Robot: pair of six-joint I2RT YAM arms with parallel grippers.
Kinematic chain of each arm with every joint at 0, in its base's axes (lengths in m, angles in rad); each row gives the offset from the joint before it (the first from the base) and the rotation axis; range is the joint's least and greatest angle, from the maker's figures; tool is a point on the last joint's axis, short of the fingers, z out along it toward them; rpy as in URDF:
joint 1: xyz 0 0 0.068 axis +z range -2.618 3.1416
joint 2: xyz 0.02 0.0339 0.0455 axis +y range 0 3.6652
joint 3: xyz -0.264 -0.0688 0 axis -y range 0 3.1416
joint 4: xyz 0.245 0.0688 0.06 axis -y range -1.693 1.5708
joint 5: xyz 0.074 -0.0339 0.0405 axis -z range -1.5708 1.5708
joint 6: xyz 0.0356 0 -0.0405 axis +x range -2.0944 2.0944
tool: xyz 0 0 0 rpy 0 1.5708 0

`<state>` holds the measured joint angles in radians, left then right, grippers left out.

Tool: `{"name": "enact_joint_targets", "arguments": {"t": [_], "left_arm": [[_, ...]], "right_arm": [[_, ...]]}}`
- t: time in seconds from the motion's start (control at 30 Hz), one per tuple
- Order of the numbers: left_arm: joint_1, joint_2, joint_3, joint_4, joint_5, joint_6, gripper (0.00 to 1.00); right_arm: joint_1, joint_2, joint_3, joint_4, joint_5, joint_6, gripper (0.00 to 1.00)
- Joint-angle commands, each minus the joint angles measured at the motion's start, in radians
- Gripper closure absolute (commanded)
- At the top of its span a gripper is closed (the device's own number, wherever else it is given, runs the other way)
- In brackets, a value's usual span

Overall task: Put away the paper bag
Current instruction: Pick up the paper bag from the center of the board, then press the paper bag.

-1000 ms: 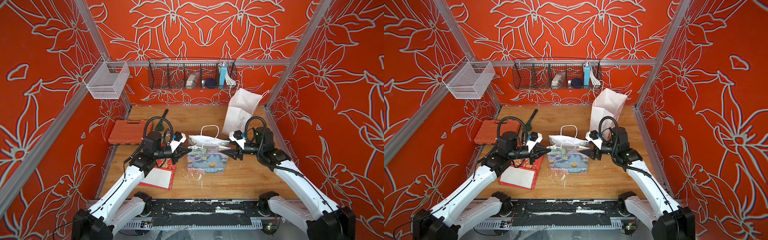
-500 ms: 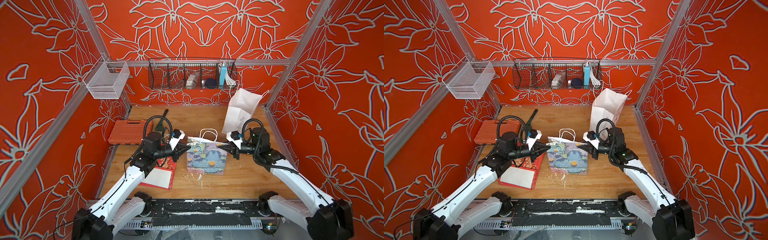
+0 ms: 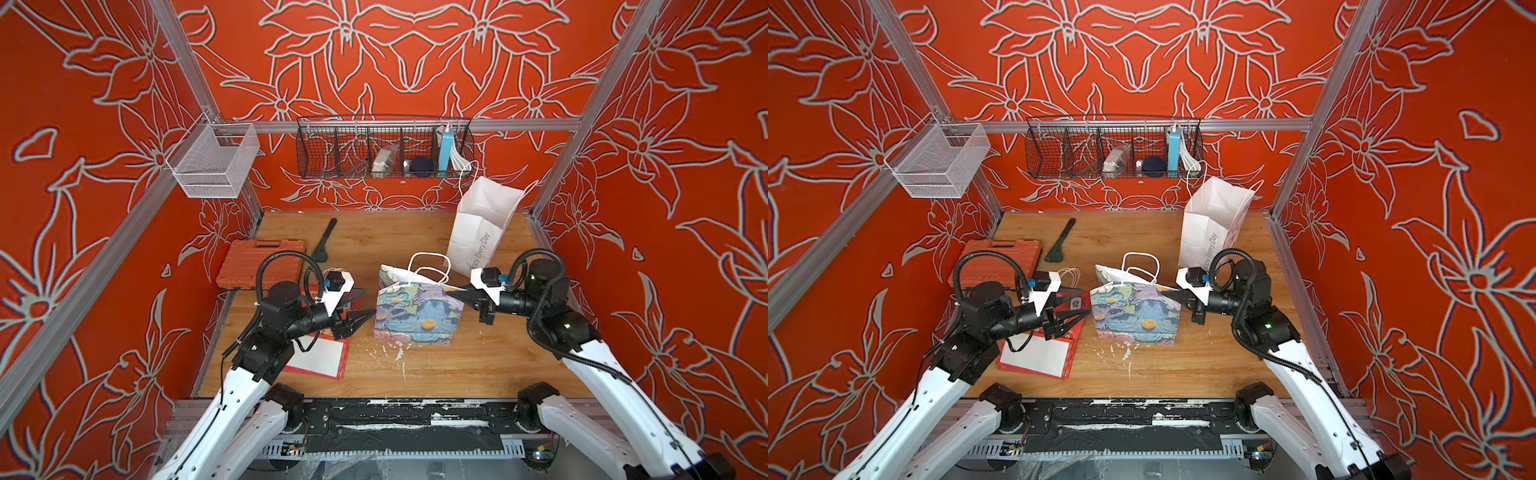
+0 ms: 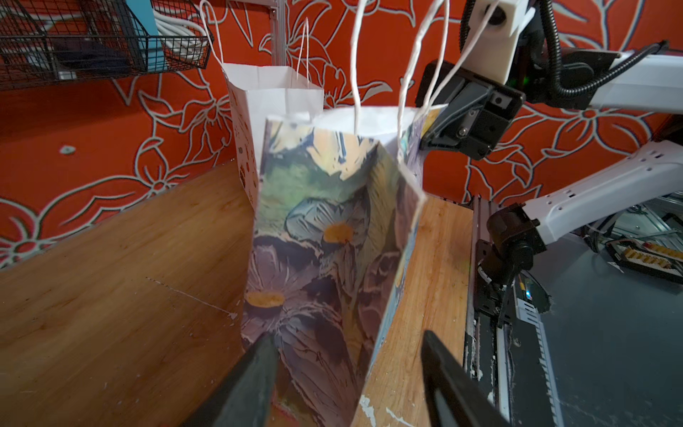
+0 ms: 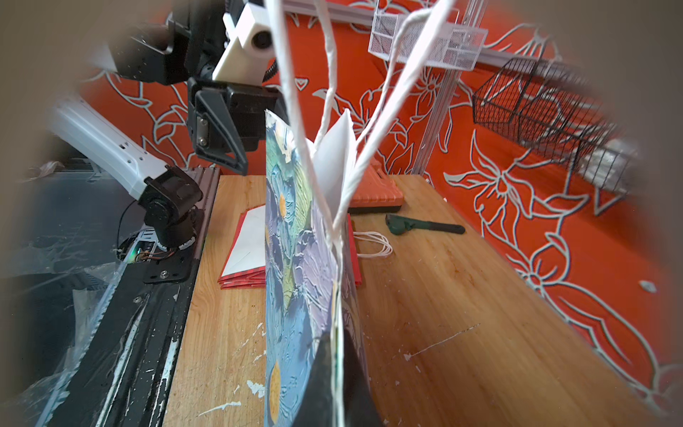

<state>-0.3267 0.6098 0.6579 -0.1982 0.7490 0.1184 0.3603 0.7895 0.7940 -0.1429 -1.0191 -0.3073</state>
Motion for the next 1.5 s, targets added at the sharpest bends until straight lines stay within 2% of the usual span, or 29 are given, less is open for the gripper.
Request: {"name": "enact_joint_targets", "arguments": {"t": [0.0, 0.1, 0.23, 0.37, 0.57, 0.73, 0.87, 0.97, 1.07, 1.13, 1.3, 1.47], "left_arm": [[0.006, -0.088, -0.050, -0.143, 0.055, 0.026, 0.31], [0.005, -0.166, -0.098, -0.165, 0.109, 0.017, 0.28], [0.005, -0.200, -0.140, -0.144, 0.157, 0.012, 0.28], [0.005, -0.165, -0.160, -0.108, 0.141, 0.037, 0.33], [0.005, -0.138, -0.175, -0.009, 0.133, 0.028, 0.42], [0.005, -0.142, -0.186, 0.030, 0.073, 0.038, 0.47], [0.005, -0.166, -0.167, -0.015, 0.007, 0.072, 0.47], [0.005, -0.164, -0.141, -0.093, -0.014, 0.112, 0.42], [0.006, -0.150, -0.137, -0.116, -0.053, 0.121, 0.35], [0.005, -0.138, -0.139, -0.097, -0.035, 0.114, 0.34], [0.005, -0.074, -0.138, -0.027, 0.091, 0.087, 0.34], [0.003, -0.013, -0.141, 0.059, 0.145, 0.073, 0.47]], "right_arm": [[-0.005, -0.068, 0.039, -0.022, -0.021, 0.004, 1.00], [-0.006, -0.118, 0.027, 0.047, -0.027, 0.066, 1.00], [-0.008, -0.134, 0.013, 0.165, -0.035, 0.170, 1.00], [-0.007, -0.133, -0.008, 0.306, -0.030, 0.279, 1.00], [-0.006, -0.120, -0.014, 0.340, -0.043, 0.319, 1.00], [-0.006, -0.127, -0.021, 0.325, -0.053, 0.318, 1.00], [-0.006, -0.143, 0.001, 0.187, -0.024, 0.224, 1.00], [-0.006, -0.159, 0.017, 0.099, 0.010, 0.160, 1.00], [-0.006, -0.169, 0.018, 0.086, 0.005, 0.159, 1.00], [-0.006, -0.168, 0.007, 0.133, -0.017, 0.203, 1.00], [-0.004, -0.152, -0.038, 0.310, -0.053, 0.346, 1.00], [0.011, -0.134, -0.067, 0.371, -0.072, 0.397, 1.00]]}}
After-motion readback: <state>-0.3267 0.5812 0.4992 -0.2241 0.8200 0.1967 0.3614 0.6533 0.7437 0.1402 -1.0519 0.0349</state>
